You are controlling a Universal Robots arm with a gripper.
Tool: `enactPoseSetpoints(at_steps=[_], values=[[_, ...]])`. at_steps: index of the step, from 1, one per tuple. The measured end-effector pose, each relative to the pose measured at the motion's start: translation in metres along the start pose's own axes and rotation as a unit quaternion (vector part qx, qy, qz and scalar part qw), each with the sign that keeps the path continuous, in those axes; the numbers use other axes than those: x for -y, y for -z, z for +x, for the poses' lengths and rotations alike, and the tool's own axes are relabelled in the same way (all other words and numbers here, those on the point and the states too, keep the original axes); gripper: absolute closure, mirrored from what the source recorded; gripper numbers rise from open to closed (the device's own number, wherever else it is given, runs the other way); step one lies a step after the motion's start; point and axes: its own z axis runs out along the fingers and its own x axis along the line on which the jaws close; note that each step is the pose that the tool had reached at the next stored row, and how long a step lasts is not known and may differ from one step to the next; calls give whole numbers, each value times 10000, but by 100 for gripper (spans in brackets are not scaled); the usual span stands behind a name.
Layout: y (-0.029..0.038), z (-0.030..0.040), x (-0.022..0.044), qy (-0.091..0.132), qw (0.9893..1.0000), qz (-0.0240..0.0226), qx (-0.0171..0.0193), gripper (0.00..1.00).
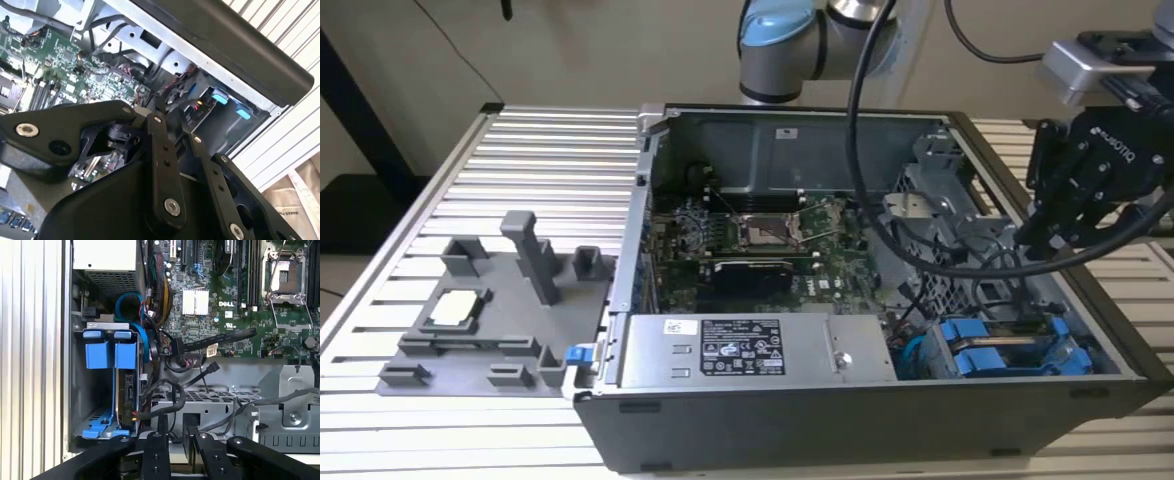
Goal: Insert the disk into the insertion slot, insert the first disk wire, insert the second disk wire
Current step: 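Insert the second disk wire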
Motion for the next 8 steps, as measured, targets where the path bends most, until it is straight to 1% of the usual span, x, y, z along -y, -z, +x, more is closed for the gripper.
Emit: enactPoseSetpoints(at_steps=[4,8], values=[[0,-4,-77,0,10000,19,-1,73],[-4,-8,-166,1,10000,49,-1,73]])
